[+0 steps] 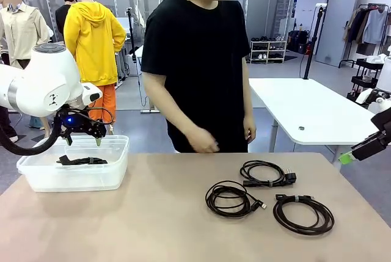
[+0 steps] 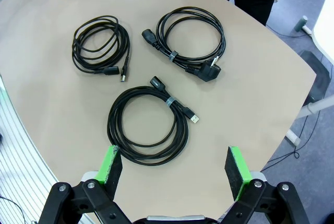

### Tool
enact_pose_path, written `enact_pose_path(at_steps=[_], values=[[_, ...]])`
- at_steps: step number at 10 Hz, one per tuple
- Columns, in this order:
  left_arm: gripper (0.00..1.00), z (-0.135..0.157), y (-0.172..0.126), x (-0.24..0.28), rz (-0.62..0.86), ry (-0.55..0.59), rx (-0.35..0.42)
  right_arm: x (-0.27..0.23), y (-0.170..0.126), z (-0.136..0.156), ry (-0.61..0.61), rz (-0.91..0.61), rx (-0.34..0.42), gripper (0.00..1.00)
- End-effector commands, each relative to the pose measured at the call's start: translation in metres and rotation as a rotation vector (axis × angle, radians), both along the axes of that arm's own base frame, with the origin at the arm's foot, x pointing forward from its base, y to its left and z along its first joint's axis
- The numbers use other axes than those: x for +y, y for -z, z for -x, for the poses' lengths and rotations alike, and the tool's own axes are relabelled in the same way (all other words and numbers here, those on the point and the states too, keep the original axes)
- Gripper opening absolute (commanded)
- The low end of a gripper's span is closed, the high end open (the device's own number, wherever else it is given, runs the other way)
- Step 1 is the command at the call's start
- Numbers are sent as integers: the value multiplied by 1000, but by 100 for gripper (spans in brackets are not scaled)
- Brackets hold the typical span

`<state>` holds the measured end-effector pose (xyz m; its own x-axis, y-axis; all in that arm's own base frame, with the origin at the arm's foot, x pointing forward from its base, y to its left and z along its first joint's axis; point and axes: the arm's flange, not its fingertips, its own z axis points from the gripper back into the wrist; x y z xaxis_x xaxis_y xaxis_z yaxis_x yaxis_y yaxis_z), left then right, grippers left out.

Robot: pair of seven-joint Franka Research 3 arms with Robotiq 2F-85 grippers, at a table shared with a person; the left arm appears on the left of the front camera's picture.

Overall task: Organize and store the cables.
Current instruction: Place the Power Cable into the Organizing box.

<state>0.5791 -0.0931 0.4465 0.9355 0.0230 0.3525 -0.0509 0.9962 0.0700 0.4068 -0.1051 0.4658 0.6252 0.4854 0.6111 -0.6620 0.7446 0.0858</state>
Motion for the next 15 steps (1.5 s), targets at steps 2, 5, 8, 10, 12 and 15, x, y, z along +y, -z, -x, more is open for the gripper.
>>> enact_pose_path(at_steps=[2,5,8,10,12,15], values=[[100,-10,2,3,-7,-3,-2,-1,-2,-2,1,10,4,100],[100,-10,2,3,-7,-3,-2,-1,-2,-2,1,10,4,100],[100,-10,2,3,-7,-3,-2,-1,-2,-2,1,10,4,100],[100,-10,2,3,-7,-3,-2,-1,-2,-2,1,10,4,100],[100,-4,-14,6,1,70,-21,-1,-2,-2,1,10,4,100],[100,50,-54,43,65,327,-45,-1,-2,-2,1,10,4,100]])
